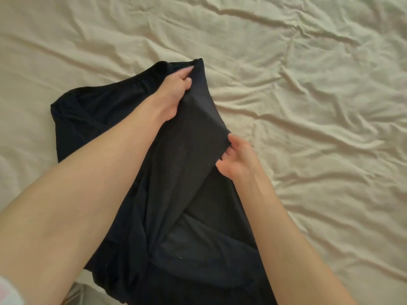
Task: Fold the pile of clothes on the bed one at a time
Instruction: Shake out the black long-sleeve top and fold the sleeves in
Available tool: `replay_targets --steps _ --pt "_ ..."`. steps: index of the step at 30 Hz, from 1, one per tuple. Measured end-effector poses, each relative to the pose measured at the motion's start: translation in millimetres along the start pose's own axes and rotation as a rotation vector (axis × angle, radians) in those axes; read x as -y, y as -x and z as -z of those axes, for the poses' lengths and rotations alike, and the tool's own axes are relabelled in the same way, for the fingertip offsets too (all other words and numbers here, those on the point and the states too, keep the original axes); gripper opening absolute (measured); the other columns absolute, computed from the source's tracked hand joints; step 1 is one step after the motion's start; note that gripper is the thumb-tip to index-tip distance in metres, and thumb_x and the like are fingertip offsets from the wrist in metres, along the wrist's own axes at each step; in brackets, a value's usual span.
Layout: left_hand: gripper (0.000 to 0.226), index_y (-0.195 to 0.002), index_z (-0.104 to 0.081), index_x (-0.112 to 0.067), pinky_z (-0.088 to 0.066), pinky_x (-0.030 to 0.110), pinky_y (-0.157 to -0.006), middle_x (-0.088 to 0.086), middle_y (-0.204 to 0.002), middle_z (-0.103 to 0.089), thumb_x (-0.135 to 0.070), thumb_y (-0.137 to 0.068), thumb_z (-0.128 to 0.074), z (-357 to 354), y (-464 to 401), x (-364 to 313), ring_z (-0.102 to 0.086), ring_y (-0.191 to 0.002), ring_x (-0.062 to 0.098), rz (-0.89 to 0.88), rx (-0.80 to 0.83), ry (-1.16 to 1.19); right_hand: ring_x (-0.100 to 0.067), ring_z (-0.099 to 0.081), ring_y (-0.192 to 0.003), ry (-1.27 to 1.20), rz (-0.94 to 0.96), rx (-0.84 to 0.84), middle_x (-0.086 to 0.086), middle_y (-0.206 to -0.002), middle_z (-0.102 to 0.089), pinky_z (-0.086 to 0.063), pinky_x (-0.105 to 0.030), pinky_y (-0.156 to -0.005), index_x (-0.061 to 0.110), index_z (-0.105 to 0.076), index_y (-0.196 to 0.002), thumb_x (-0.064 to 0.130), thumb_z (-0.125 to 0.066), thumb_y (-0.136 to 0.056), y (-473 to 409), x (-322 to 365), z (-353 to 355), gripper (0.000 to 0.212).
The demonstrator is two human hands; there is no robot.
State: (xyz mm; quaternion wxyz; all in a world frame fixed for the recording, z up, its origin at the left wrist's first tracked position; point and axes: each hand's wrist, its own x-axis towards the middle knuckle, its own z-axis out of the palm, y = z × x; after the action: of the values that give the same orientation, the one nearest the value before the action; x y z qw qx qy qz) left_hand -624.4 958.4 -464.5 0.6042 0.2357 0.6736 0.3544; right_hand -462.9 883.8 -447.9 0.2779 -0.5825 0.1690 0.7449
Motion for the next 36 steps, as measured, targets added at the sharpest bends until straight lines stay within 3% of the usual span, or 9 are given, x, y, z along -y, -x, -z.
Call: replay_targets --steps 7,12,15,18,22,26,29,32,36 --pt "0.043 -0.136 -0.041 -0.02 -0.053 0.025 -0.081 -0.004 -0.12 -0.057 -0.021 -0.095 -0.052 5 14 11 -0.059 -0.103 0.011 -0.04 -0.145 -0.153 -0.021 -0.061 -0.108 0.11 0.177 -0.044 -0.006 -0.115 -0.064 -0.049 -0.033 -0.086 0.01 -0.055 -0.116 0.012 -0.049 -0.096 -4 -9 19 0.02" --pt "0.038 -0.121 -0.052 -0.017 -0.038 0.002 -0.07 -0.003 -0.103 -0.053 -0.016 -0.085 -0.063 16 81 46 -0.05 -0.072 0.004 -0.264 -0.368 -0.532 -0.022 -0.057 -0.114 0.456 0.212 -0.068 -0.005 -0.126 -0.06 -0.046 -0.041 -0.1 0.016 -0.054 -0.121 0.021 -0.057 -0.095 4 -44 34 0.027" --pt "0.03 -0.114 -0.054 -0.014 -0.042 0.014 -0.079 -0.003 -0.1 -0.048 -0.014 -0.085 -0.063 29 144 90 -0.052 -0.086 0.015 -0.202 -0.465 -0.648 -0.023 -0.056 -0.114 0.567 0.168 -0.098 -0.007 -0.128 -0.057 -0.046 -0.039 -0.1 0.01 -0.041 -0.137 0.021 -0.059 -0.094 17 -70 41 0.047" --pt "0.035 -0.116 -0.052 -0.013 -0.047 0.037 -0.087 0.002 -0.109 -0.049 -0.025 -0.086 -0.065 42 202 133 -0.05 -0.101 0.02 -0.003 -0.523 -0.75 -0.019 -0.06 -0.105 0.656 0.129 -0.108 -0.006 -0.119 -0.06 -0.051 -0.032 -0.09 0.01 -0.045 -0.135 0.019 -0.058 -0.094 34 -100 48 0.044" --pt "0.044 -0.118 -0.049 -0.013 -0.047 0.034 -0.086 0.006 -0.118 -0.05 -0.033 -0.083 -0.068 41 255 170 -0.051 -0.106 0.021 0.141 -0.526 -0.831 -0.011 -0.064 -0.093 0.766 0.163 -0.088 0.002 -0.098 -0.064 -0.052 -0.023 -0.077 0.017 -0.057 -0.11 0.017 -0.053 -0.096 47 -139 57 0.015" --pt "0.028 -0.116 -0.057 -0.012 -0.045 0.029 -0.083 0.006 -0.122 -0.052 -0.022 -0.09 -0.06 40 278 182 -0.052 -0.105 0.018 0.081 -0.502 -0.949 -0.015 -0.061 -0.095 0.856 0.106 -0.146 0.001 -0.093 -0.061 -0.052 -0.03 -0.089 0.01 -0.057 -0.115 0.018 -0.051 -0.097 53 -176 66 0.021" --pt "0.021 -0.105 -0.066 -0.009 -0.045 0.023 -0.075 0.004 -0.111 -0.056 -0.02 -0.093 -0.052 55 277 173 -0.054 -0.091 0.013 0.096 -0.527 -0.796 -0.014 -0.063 -0.088 0.86 0.097 -0.162 -0.005 -0.094 -0.064 -0.053 -0.029 -0.084 0.009 -0.06 -0.101 0.013 -0.056 -0.094 57 -192 70 0.009" --pt "0.02 -0.086 -0.064 -0.013 -0.046 0.021 -0.064 0.004 -0.085 -0.061 -0.016 -0.095 -0.046 81 269 163 -0.057 -0.076 0.016 0.293 -0.458 -0.296 -0.015 -0.063 -0.09 0.785 0.102 -0.173 -0.014 -0.105 -0.062 -0.055 -0.029 -0.076 -0.005 -0.056 -0.108 0.005 -0.058 -0.091 59 -203 65 0.02" --pt "0.035 -0.129 -0.05 -0.002 -0.047 0.048 -0.097 0.019 -0.12 -0.06 -0.015 -0.098 -0.039 109 273 163 -0.059 -0.108 0.033 0.584 -0.266 0.215 -0.024 -0.06 -0.101 0.75 0.086 -0.168 -0.021 -0.115 -0.059 -0.053 -0.032 -0.081 -0.002 -0.055 -0.103 0.008 -0.057 -0.091 63 -220 52 0.015"
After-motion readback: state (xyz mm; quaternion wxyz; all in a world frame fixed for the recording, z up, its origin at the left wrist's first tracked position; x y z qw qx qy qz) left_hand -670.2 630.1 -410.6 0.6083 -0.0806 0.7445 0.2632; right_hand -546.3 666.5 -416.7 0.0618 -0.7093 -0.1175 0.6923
